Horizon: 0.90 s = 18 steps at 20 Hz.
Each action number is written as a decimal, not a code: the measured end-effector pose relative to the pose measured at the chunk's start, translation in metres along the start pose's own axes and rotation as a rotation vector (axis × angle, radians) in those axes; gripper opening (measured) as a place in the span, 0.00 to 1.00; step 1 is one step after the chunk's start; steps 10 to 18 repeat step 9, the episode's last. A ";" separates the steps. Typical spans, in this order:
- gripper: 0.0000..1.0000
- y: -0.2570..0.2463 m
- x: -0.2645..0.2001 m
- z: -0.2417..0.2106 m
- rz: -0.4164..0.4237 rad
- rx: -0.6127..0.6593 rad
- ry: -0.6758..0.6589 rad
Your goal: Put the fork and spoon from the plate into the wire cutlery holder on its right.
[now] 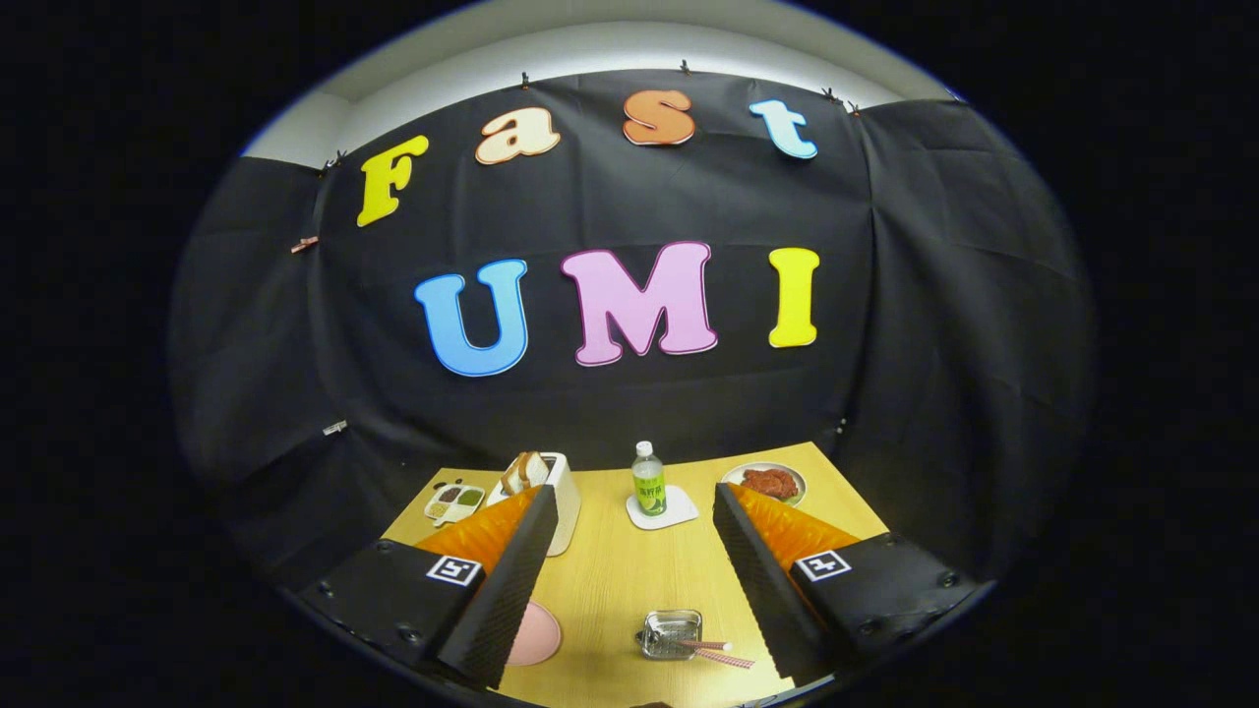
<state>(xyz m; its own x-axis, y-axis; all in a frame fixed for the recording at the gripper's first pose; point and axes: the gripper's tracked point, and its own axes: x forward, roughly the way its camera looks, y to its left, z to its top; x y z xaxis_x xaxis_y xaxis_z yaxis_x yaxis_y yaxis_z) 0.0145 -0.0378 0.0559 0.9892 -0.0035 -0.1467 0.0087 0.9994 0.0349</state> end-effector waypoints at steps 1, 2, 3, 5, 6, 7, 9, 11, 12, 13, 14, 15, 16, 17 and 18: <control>0.99 0.001 -0.001 0.004 -0.002 0.005 -0.013; 0.99 0.001 -0.005 0.008 -0.004 0.011 -0.026; 0.99 0.001 -0.005 0.011 -0.007 0.015 -0.036; 0.99 0.000 -0.003 0.011 -0.013 0.019 -0.046; 0.99 0.000 -0.002 0.010 -0.015 0.022 -0.045; 0.99 0.001 0.000 0.009 -0.014 0.023 -0.043; 0.99 0.002 0.003 0.008 -0.011 0.017 -0.037; 0.99 0.002 0.003 0.008 -0.011 0.017 -0.037; 0.99 0.002 0.003 0.008 -0.011 0.017 -0.037; 0.99 0.002 0.003 0.008 -0.011 0.017 -0.037; 0.99 0.002 0.003 0.008 -0.011 0.017 -0.037; 0.99 0.002 0.003 0.008 -0.011 0.017 -0.037; 0.99 0.002 0.003 0.008 -0.011 0.017 -0.037; 0.99 0.002 0.003 0.008 -0.011 0.017 -0.037; 0.99 0.002 0.003 0.008 -0.011 0.017 -0.037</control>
